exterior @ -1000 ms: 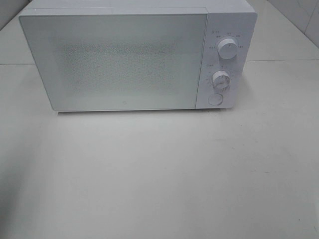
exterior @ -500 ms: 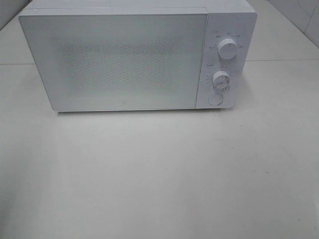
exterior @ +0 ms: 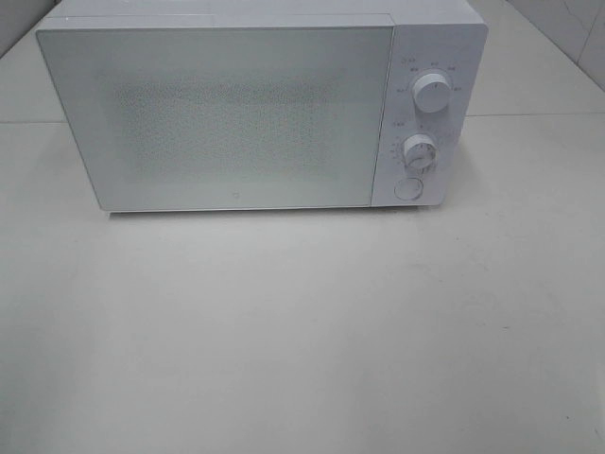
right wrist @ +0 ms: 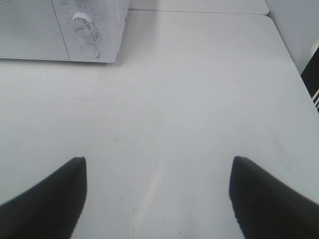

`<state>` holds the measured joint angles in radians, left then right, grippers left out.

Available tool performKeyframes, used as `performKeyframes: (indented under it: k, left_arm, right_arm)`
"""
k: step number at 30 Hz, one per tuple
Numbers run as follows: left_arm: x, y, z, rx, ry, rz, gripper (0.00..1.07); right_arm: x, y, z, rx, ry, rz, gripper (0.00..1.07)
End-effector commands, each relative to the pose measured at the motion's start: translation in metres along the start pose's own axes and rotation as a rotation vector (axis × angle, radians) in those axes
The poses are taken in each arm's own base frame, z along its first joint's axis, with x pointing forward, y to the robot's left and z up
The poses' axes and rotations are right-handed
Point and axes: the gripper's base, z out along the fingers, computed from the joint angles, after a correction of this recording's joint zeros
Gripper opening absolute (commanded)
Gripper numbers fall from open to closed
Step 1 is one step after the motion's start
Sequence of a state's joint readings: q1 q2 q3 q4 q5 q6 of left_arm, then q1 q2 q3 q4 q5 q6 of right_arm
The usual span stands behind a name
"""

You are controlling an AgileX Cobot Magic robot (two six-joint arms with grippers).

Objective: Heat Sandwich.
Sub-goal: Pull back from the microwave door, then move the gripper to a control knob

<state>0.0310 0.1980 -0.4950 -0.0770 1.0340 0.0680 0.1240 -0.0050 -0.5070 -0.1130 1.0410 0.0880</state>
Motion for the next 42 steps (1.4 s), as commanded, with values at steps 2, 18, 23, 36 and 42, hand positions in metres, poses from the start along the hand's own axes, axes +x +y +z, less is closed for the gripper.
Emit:
performKeyframes:
  k: [2, 18, 23, 36, 42]
  left_arm:
    - [0.005, -0.001, -0.008, -0.002, -0.066, -0.006, 1.01]
    - [0.019, -0.003, -0.029, -0.005, -0.232, 0.006, 1.01]
    - [0.019, -0.003, -0.029, -0.005, -0.228, 0.006, 1.01]
    - [0.019, -0.003, -0.029, -0.005, -0.228, 0.006, 1.01]
    - [0.019, -0.003, -0.029, -0.005, -0.228, 0.006, 1.01]
  right_arm:
    - [0.002, -0.001, -0.003, 0.006, -0.029, 0.009, 0.76]
    - [0.002, -0.001, -0.003, 0.007, -0.028, 0.009, 0.76]
    - [0.002, -0.001, -0.003, 0.007, -0.028, 0.009, 0.76]
    - [0.002, -0.001, -0.003, 0.007, -0.028, 0.009, 0.76]
    - [0.002, -0.001, -0.003, 0.007, -0.028, 0.009, 0.76]
